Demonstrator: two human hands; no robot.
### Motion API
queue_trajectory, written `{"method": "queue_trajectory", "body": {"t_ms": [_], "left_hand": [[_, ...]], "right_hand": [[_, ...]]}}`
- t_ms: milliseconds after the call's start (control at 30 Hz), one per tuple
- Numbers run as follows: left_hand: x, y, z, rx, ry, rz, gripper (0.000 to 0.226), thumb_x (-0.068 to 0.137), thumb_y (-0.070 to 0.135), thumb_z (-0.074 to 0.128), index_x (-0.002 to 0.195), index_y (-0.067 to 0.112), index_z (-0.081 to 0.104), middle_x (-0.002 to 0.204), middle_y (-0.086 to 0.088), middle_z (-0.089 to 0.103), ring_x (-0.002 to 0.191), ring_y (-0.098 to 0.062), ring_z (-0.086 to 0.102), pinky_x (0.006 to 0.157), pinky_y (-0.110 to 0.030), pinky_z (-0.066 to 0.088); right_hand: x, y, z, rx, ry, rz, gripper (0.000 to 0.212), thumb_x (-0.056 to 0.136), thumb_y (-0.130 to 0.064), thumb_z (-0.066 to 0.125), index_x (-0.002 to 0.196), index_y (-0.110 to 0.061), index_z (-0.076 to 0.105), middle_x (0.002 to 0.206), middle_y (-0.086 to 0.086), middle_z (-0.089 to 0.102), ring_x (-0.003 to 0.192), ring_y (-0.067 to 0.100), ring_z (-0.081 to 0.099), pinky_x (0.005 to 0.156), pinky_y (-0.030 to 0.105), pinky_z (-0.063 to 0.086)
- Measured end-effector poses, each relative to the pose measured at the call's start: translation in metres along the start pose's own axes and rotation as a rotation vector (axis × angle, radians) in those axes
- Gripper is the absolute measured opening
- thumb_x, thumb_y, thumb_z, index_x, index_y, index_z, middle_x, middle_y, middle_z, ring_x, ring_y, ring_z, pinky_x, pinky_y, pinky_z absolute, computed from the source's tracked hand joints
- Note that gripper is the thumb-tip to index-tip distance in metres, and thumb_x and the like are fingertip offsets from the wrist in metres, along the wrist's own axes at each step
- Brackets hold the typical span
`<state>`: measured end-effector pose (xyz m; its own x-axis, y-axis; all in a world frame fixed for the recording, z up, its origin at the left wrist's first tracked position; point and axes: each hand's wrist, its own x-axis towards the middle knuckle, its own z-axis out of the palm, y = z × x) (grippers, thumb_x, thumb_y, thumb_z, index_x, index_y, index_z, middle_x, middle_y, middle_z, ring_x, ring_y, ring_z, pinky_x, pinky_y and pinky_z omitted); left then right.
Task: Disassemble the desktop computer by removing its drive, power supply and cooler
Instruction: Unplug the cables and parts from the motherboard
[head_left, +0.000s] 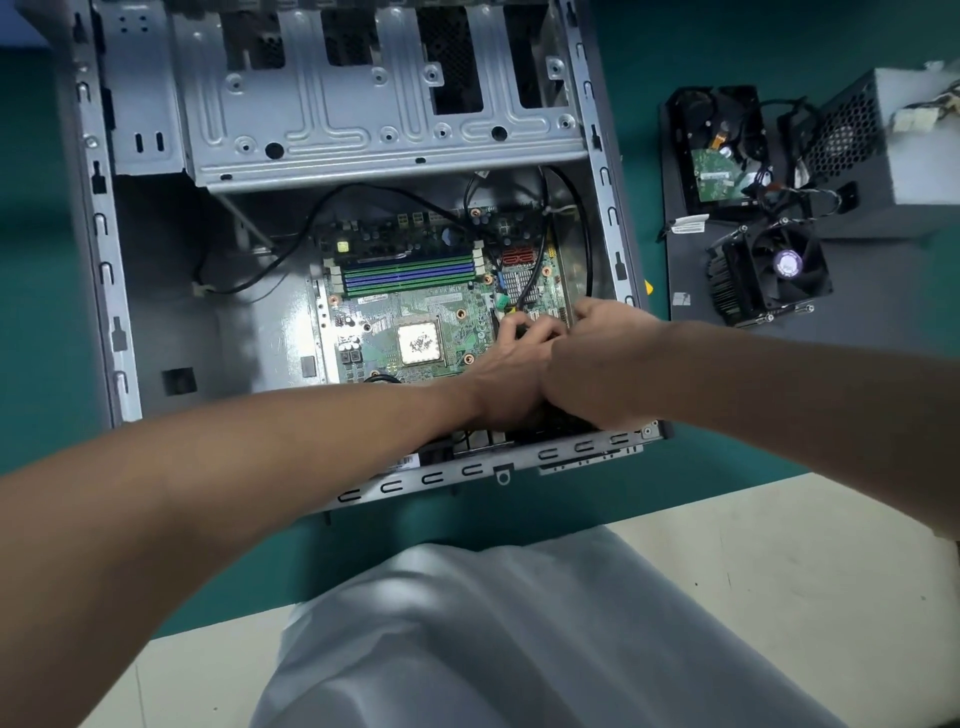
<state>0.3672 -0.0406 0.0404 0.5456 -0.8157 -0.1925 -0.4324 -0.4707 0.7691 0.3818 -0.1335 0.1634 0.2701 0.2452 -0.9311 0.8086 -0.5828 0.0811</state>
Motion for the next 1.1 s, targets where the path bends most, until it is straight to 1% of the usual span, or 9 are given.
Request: {"method": "queue_trajectory", "body": {"t_ms": [133, 267, 400, 533, 633, 700, 800, 1000, 1100], "left_hand": [[0.004, -0.002, 0.002, 0.020, -0.076, -0.065, 0.042, 0.093, 0.019, 0.057, 0.135, 0.020, 0.053, 0.142, -0.007, 0.029, 0.117, -0.009, 0.005, 0.110, -0.051, 0.019], [0.006, -0.007, 0.005, -0.005, -0.084, -0.105, 0.040, 0.091, 0.025, 0.059, 0.130, 0.028, 0.053, 0.133, 0.009, 0.023, 0.118, -0.008, 0.004, 0.110, -0.051, 0.027], [0.006, -0.010, 0.006, -0.001, -0.075, -0.128, 0.047, 0.086, 0.019, 0.063, 0.132, 0.026, 0.052, 0.115, 0.016, 0.019, 0.115, -0.009, 0.007, 0.108, -0.048, 0.028], [0.007, -0.014, 0.009, -0.027, -0.083, -0.161, 0.051, 0.087, 0.017, 0.063, 0.135, 0.024, 0.048, 0.116, 0.017, 0.019, 0.117, -0.009, 0.007, 0.109, -0.045, 0.028], [0.007, -0.011, 0.008, -0.028, -0.088, -0.140, 0.048, 0.089, 0.018, 0.061, 0.135, 0.022, 0.048, 0.130, 0.011, 0.023, 0.120, -0.011, 0.007, 0.110, -0.045, 0.024], [0.006, -0.008, 0.005, -0.015, -0.044, -0.084, 0.040, 0.090, 0.022, 0.059, 0.129, 0.018, 0.053, 0.128, -0.001, 0.034, 0.113, -0.009, 0.010, 0.106, -0.045, 0.024], [0.005, -0.008, 0.005, -0.020, -0.051, -0.118, 0.036, 0.094, 0.024, 0.054, 0.129, 0.018, 0.048, 0.117, 0.008, 0.027, 0.111, -0.008, 0.010, 0.107, -0.045, 0.026], [0.008, -0.009, 0.006, 0.021, -0.154, -0.193, 0.035, 0.097, 0.014, 0.049, 0.132, 0.018, 0.051, 0.138, -0.001, 0.032, 0.133, -0.024, 0.005, 0.117, -0.047, 0.018], [0.007, -0.004, 0.004, 0.029, -0.144, -0.180, 0.039, 0.097, 0.017, 0.048, 0.136, 0.018, 0.047, 0.141, -0.003, 0.030, 0.129, -0.018, 0.003, 0.114, -0.049, 0.020]], "right_hand": [[0.003, -0.002, -0.001, 0.058, 0.023, 0.013, 0.042, 0.090, -0.027, 0.064, 0.063, -0.024, 0.033, 0.063, -0.004, 0.035, 0.066, 0.015, 0.032, 0.110, 0.047, 0.024], [0.007, -0.003, 0.001, 0.051, 0.021, 0.041, 0.037, 0.090, -0.026, 0.063, 0.064, -0.024, 0.037, 0.066, -0.005, 0.041, 0.060, 0.012, 0.027, 0.110, 0.049, 0.027], [0.007, -0.004, 0.003, 0.137, 0.092, 0.091, 0.033, 0.090, -0.021, 0.064, 0.069, -0.021, 0.039, 0.071, 0.000, 0.041, 0.063, 0.015, 0.040, 0.087, 0.037, 0.048], [0.005, -0.006, 0.002, 0.174, 0.118, 0.113, 0.042, 0.091, -0.018, 0.064, 0.066, -0.018, 0.031, 0.068, 0.002, 0.032, 0.056, 0.017, 0.036, 0.059, 0.032, 0.042], [0.004, -0.004, 0.003, 0.110, 0.123, 0.091, 0.032, 0.093, -0.025, 0.061, 0.071, -0.020, 0.039, 0.068, 0.000, 0.039, 0.060, 0.016, 0.036, 0.084, 0.037, 0.046], [0.002, 0.000, 0.004, 0.015, 0.096, 0.068, 0.036, 0.095, -0.032, 0.057, 0.066, -0.020, 0.037, 0.066, -0.003, 0.042, 0.058, 0.014, 0.033, 0.102, 0.041, 0.035], [0.002, 0.000, 0.004, -0.012, 0.117, 0.066, 0.038, 0.093, -0.027, 0.059, 0.065, -0.020, 0.035, 0.066, -0.002, 0.042, 0.057, 0.014, 0.034, 0.101, 0.040, 0.034], [0.004, -0.004, 0.003, 0.052, 0.185, 0.070, 0.030, 0.090, -0.022, 0.062, 0.067, -0.020, 0.042, 0.065, -0.004, 0.046, 0.059, 0.011, 0.038, 0.105, 0.038, 0.034], [0.001, -0.002, 0.003, -0.020, 0.152, 0.072, 0.024, 0.092, -0.029, 0.060, 0.073, -0.021, 0.047, 0.063, -0.005, 0.041, 0.060, 0.014, 0.038, 0.105, 0.039, 0.029]]}}
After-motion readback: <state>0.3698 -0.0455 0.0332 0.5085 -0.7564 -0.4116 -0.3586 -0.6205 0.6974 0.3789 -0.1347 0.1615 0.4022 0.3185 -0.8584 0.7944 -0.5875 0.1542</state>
